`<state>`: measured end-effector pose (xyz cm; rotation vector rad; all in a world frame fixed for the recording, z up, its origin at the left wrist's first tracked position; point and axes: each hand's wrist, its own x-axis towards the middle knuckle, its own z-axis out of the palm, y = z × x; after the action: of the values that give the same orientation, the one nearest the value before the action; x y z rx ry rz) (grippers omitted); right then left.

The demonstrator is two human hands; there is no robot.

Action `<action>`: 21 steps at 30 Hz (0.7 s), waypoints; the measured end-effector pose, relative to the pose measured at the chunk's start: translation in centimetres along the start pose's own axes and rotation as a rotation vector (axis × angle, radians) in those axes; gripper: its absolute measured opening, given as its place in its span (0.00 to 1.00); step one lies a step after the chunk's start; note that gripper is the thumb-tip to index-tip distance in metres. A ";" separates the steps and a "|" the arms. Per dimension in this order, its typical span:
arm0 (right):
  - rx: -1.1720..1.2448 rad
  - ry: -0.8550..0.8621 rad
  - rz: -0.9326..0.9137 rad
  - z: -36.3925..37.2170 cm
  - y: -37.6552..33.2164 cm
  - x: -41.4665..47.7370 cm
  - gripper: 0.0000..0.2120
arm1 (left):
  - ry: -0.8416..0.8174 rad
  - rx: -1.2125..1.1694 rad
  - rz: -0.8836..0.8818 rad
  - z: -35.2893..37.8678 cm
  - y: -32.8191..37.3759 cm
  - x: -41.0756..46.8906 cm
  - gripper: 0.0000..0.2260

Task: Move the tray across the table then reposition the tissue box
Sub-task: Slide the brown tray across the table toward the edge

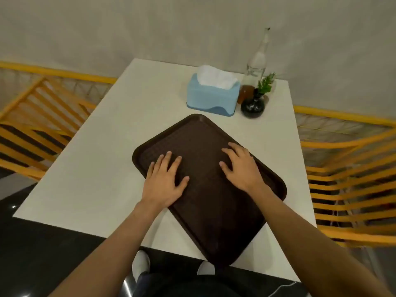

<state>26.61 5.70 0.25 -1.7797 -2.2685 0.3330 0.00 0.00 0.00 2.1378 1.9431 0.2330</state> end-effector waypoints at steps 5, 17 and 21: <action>-0.090 -0.116 -0.034 1.5 1.2 0.1 0.29 | -0.029 0.112 -0.057 1.0 -0.1 -0.6 0.36; -0.095 -0.068 0.065 3.9 -2.7 -0.1 0.29 | 0.006 0.154 -0.069 -0.7 -3.4 0.6 0.33; -0.081 -0.047 0.150 4.8 -6.4 0.3 0.28 | 0.040 0.070 -0.185 -0.7 -3.3 -0.6 0.33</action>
<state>19.10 4.34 -2.23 -2.0097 -2.2141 0.3175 -3.43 -0.28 -0.29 1.9921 2.1859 0.1779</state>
